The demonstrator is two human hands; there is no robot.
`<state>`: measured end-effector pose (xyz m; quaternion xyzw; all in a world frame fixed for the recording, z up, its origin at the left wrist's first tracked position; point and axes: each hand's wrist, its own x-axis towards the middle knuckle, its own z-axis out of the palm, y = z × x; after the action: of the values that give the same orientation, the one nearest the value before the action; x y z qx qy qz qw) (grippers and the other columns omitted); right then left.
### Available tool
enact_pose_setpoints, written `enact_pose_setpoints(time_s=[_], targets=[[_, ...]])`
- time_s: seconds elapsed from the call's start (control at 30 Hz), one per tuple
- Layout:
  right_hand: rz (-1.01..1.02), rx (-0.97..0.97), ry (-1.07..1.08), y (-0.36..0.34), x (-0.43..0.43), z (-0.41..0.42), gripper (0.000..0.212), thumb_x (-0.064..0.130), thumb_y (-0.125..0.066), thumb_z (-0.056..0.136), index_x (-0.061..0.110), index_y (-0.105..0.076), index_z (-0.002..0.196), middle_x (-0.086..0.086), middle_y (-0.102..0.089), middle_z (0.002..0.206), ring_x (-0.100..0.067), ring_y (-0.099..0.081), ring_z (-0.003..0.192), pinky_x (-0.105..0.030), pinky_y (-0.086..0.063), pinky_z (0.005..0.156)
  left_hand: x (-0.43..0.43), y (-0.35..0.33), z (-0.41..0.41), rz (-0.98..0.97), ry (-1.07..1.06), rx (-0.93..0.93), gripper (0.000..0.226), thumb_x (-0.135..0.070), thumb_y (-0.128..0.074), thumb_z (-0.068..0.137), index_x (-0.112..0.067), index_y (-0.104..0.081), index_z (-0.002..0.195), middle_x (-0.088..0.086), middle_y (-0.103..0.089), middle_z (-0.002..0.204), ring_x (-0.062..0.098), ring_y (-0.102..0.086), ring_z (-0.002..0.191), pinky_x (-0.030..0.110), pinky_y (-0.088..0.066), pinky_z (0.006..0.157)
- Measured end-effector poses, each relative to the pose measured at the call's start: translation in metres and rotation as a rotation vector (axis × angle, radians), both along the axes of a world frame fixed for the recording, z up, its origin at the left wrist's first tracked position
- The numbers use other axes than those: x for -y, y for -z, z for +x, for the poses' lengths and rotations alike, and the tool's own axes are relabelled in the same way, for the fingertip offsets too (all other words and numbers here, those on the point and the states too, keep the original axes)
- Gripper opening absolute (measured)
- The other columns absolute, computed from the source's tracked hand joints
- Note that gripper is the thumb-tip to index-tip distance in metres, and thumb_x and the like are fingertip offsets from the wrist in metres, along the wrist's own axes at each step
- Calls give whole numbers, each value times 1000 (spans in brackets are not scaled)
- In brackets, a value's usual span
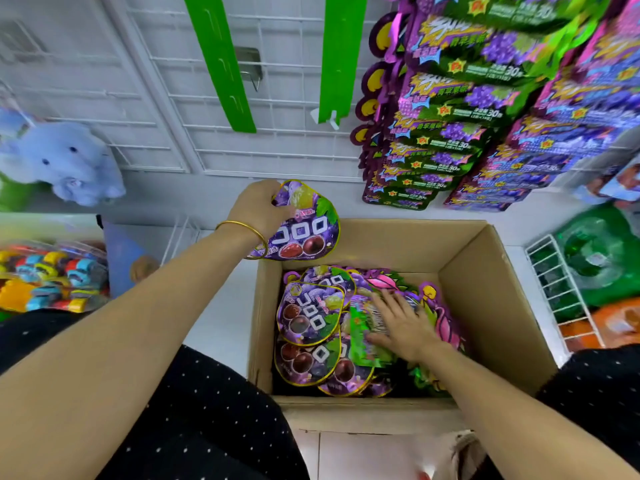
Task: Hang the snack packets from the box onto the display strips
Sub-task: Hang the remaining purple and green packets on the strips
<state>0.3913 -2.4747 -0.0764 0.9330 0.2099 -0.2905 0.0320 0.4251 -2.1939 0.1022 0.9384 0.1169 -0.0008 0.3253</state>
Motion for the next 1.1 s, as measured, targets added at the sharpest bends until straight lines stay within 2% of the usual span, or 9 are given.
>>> enact_pose_setpoints(time_s=[0.13,0.33,0.4,0.47,0.6,0.73,0.87,1.0,1.1], targets=[[58,13,218,-18,42,19,88,62,-46,85,26,3,149,-3,0,158,-29,-11,144,-49,-20,113,9,-2,3,-43,40,-4,17,-15,-63,83,-1,-53,80,13,-47,80,23,-43,77,29,-22,56],[1062,-11,543,-121,-34,59,37,32,-44,96,16,-53,128,4,-55,129,-8,-49,120,-24,-33,108,24,-22,15,-130,177,-19,25,-16,-64,83,8,-60,93,13,-50,88,19,-47,80,26,-35,60],[1210,-19,488,-164,-59,67,28,29,-46,96,16,-59,117,16,-59,106,8,-53,97,-3,-37,88,24,-36,22,-165,192,8,28,-16,-65,83,8,-60,96,14,-52,91,19,-50,82,32,-44,75],[1219,61,371,-193,-79,77,14,24,-53,93,14,-62,96,10,-57,83,3,-53,71,-6,-38,66,24,-49,28,-196,201,57,25,-16,-65,82,7,-61,92,17,-55,90,20,-53,81,33,-47,78],[1212,223,328,-217,-98,99,38,17,-62,87,14,-42,56,0,-34,54,-4,-31,45,-19,-23,46,26,-66,46,-347,140,117,11,-12,-67,81,-9,-59,88,11,-61,85,13,-55,71,20,-48,69],[1279,216,395,-217,-95,106,14,6,-61,87,16,-63,77,-9,-61,76,-10,-53,68,-23,-42,62,21,-76,74,-516,-103,340,34,-11,-67,81,-2,-51,109,7,-52,97,17,-51,85,16,-43,65],[1253,297,420,-216,-95,107,6,8,-63,86,4,-67,85,-10,-66,87,-28,-60,89,-37,-45,83,23,-87,92,-528,-59,480,34,-7,-62,84,4,-52,114,8,-54,99,15,-53,87,9,-44,67],[1321,381,505,-231,-107,117,15,23,-65,85,13,-69,75,-8,-70,78,-30,-63,81,-43,-48,76,25,-96,104,-502,16,457,24,-9,-62,85,8,-60,101,8,-57,81,-1,-53,61,10,-43,59],[1299,460,546,-241,-120,125,22,30,-63,85,14,-68,72,-4,-67,72,-24,-57,70,-39,-45,69,25,-101,107,-376,92,388,24,-15,-62,86,6,-58,75,12,-43,67,15,-40,61,26,-32,57]])
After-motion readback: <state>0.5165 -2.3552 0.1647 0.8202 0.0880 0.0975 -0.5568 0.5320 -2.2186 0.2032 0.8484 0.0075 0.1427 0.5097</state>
